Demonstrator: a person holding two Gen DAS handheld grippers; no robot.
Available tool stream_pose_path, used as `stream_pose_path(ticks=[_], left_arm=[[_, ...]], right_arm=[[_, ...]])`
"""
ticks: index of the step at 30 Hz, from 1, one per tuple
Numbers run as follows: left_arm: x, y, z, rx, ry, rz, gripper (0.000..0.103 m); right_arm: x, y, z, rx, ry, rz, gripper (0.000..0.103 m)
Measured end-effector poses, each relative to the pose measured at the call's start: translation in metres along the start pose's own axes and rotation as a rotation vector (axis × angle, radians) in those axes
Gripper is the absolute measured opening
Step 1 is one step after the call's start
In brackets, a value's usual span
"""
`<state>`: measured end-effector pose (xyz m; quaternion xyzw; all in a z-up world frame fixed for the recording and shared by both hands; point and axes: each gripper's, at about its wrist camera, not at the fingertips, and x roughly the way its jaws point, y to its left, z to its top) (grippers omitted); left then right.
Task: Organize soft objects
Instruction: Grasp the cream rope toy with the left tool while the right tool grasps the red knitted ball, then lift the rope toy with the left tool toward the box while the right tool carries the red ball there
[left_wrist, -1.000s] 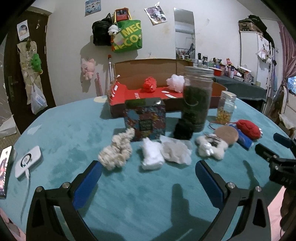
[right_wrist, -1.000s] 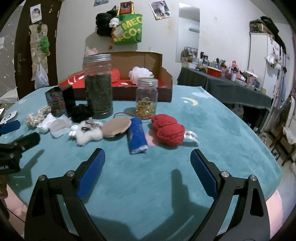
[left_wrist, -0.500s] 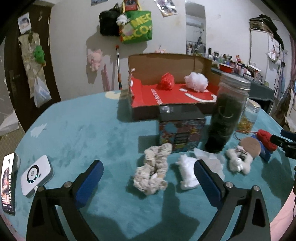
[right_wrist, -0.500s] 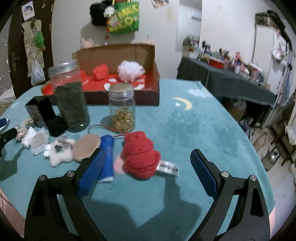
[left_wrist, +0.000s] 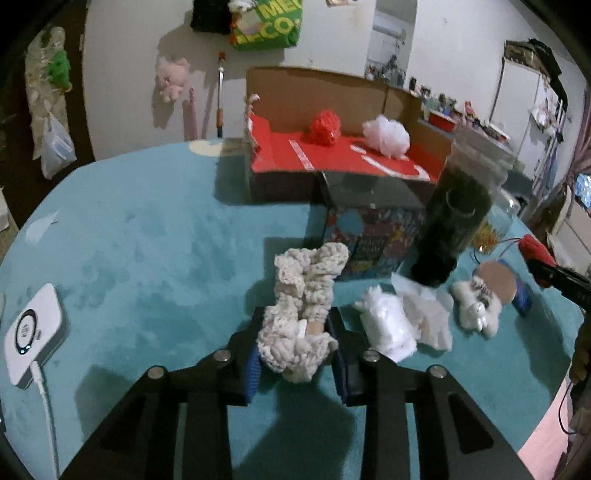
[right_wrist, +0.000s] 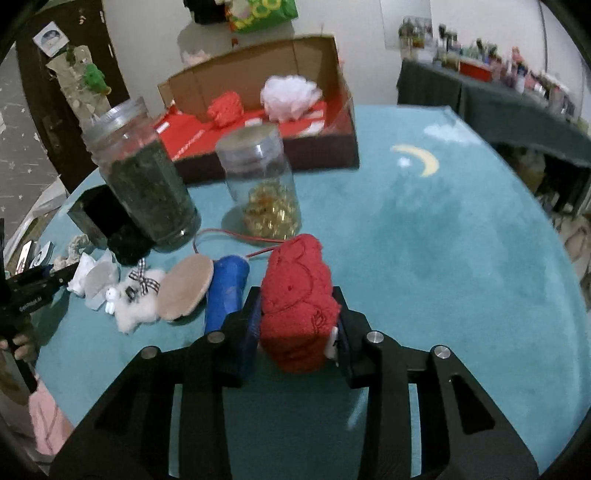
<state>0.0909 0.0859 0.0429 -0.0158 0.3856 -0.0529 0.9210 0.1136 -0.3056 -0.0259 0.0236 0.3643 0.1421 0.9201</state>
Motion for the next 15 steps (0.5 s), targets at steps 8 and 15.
stream_pose_path(ticks=[8,15], left_arm=[[-0.033,-0.015,0.007,0.022,-0.092,-0.069,0.033],[-0.034,-0.052,0.007,0.102,-0.099,-0.171,0.033]], right_arm=[[-0.040,-0.001,0.011,0.050,-0.134,0.032,0.033],[-0.048,0.017,0.010,0.050,-0.151,0.138,0.033]])
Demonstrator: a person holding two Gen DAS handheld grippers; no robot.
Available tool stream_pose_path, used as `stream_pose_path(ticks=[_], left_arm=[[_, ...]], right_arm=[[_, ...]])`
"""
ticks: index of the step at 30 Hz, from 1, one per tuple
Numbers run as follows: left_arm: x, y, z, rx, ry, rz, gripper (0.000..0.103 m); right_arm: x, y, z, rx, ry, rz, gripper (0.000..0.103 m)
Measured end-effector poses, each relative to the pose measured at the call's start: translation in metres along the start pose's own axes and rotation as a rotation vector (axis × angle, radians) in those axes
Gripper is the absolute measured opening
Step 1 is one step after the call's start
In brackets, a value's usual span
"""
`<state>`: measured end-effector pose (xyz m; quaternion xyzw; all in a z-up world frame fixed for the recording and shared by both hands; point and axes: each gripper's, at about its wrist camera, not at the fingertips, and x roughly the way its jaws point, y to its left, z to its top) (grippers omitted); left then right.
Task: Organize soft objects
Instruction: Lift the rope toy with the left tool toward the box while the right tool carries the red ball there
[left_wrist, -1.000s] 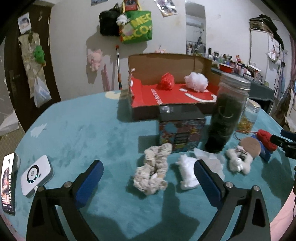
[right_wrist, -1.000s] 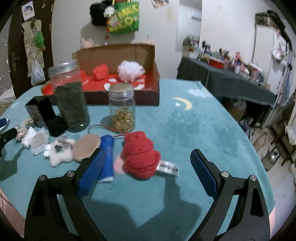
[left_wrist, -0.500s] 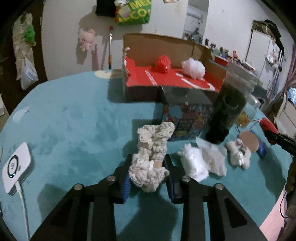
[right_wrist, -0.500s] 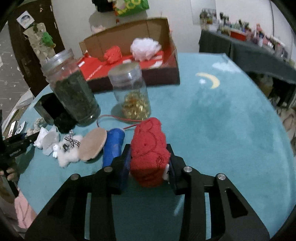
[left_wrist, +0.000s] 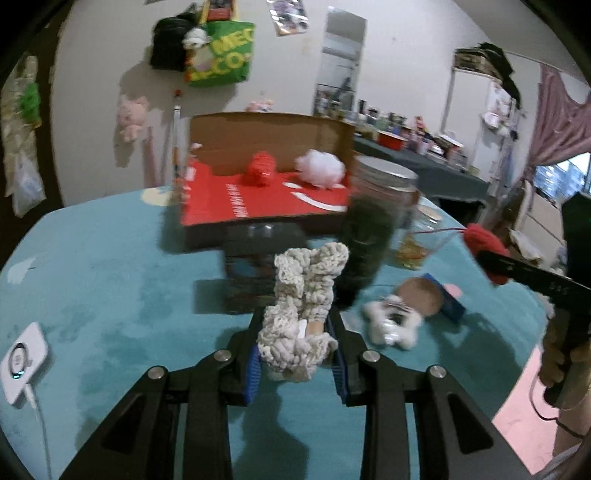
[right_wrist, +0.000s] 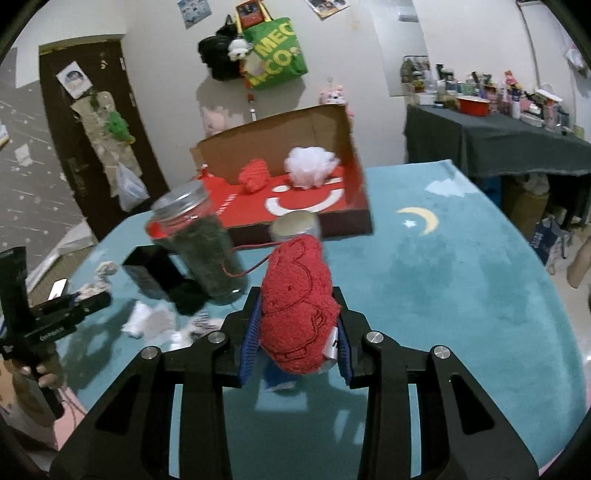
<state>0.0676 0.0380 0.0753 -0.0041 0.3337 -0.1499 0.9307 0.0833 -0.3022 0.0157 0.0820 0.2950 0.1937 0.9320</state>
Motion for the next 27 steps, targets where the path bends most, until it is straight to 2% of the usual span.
stream_pose_path(ticks=[4,10,18,27], left_arm=[[0.019,-0.018,0.000,0.019,0.029,-0.057,0.033],[0.040,-0.032,0.001,0.024,0.065,-0.085,0.033],[0.048,-0.030,-0.002,0.007,0.086,-0.085,0.033],[0.050,-0.031,-0.001,-0.003,0.091,-0.097,0.033]], right_arm=[[0.010,0.016,-0.007,-0.007,0.028,0.063,0.033],[0.033,0.036,-0.013,-0.025,0.071,0.120,0.033],[0.055,0.044,-0.016,-0.033,0.115,0.114,0.033],[0.061,0.047,-0.018,-0.028,0.130,0.111,0.033]])
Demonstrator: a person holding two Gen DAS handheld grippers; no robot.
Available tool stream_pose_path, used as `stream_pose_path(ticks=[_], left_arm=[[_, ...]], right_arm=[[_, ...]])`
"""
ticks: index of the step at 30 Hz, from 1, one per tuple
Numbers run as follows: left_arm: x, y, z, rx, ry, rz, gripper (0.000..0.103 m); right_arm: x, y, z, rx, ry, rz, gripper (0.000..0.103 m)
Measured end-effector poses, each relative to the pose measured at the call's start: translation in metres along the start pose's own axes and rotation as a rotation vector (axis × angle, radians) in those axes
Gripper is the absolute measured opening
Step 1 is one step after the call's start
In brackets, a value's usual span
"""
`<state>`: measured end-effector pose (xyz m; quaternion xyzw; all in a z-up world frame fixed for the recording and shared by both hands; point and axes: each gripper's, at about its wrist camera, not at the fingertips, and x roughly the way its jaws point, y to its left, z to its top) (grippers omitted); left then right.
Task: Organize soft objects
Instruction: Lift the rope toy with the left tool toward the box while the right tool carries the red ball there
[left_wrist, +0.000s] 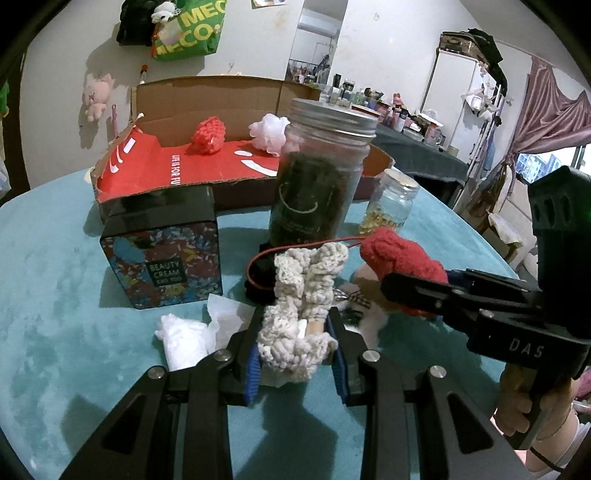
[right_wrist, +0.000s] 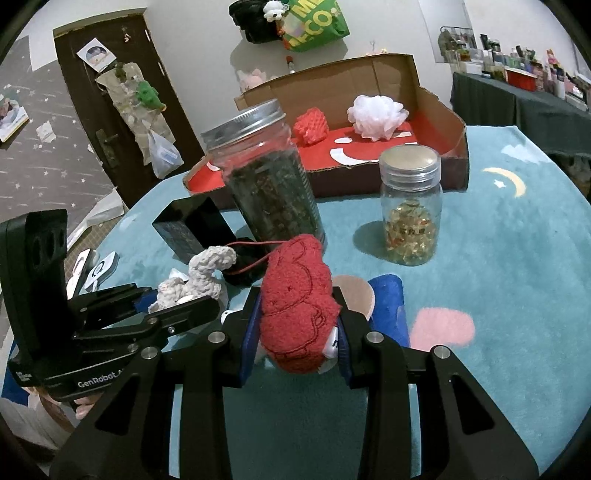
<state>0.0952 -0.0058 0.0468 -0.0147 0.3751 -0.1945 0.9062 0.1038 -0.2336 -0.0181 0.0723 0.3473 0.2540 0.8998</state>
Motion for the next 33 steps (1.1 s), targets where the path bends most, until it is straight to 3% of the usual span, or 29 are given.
stream_pose_path(ticks=[15,33], left_arm=[[-0.013,0.013,0.000,-0.028,-0.016,0.035,0.033],[-0.048,0.054,0.001,-0.101,0.000,0.071,0.033]], right_arm=[[-0.001,0.000,0.001,-0.002,0.001,-0.006,0.033],[-0.028,-0.041,0.000,0.106,-0.012,-0.033,0.033]])
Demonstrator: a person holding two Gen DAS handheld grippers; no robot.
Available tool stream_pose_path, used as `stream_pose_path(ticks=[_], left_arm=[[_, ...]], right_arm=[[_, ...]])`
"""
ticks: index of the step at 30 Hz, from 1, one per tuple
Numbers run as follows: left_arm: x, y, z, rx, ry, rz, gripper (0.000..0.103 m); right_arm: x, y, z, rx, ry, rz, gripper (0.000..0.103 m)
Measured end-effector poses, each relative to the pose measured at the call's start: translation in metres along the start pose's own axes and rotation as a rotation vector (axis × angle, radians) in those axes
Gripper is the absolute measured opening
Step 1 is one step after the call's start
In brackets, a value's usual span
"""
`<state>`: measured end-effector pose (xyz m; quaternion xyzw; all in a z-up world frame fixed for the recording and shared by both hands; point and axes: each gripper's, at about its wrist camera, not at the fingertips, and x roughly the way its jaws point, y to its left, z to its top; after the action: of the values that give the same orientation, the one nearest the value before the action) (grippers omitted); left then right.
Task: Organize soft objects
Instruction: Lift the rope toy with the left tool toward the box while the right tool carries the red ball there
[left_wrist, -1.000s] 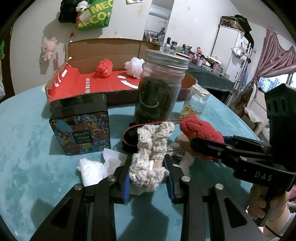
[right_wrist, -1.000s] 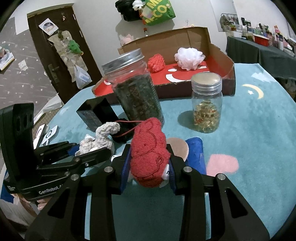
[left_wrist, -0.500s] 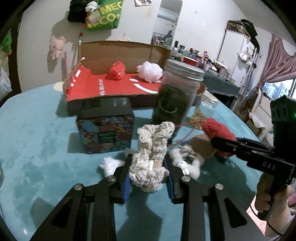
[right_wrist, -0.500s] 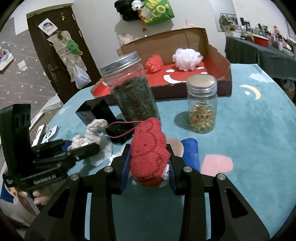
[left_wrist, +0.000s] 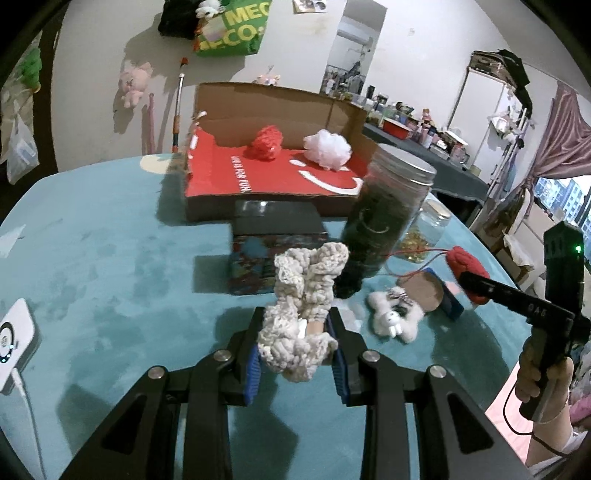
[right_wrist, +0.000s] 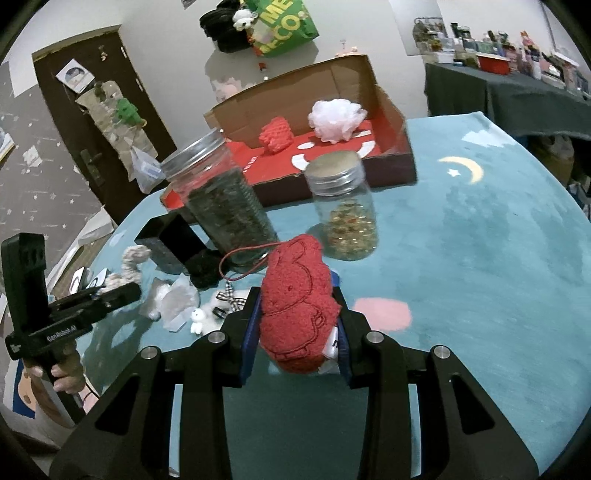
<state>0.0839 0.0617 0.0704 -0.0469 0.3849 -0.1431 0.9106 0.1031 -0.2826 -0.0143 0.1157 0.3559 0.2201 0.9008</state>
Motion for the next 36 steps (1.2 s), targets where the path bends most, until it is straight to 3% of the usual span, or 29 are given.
stream_pose_path(ticks=[11,21,29,36], left_arm=[[-0.004,0.049,0.004,-0.077,0.056,0.085,0.033],[0.014,0.076,0.023,-0.099,0.093,0.108,0.033],[0.035,0.083,0.045,0.016,0.119,0.101,0.033],[0.054,0.085,0.065,0.113,0.155,0.086,0.033]], right_arm=[[-0.009,-0.017,0.001,0.038,0.009,-0.033,0.033],[-0.014,-0.046,0.016,0.104,0.026,-0.057,0.033],[-0.004,-0.065,0.033,0.093,0.076,-0.099,0.033],[0.008,-0.075,0.059,-0.035,0.136,-0.194,0.033]])
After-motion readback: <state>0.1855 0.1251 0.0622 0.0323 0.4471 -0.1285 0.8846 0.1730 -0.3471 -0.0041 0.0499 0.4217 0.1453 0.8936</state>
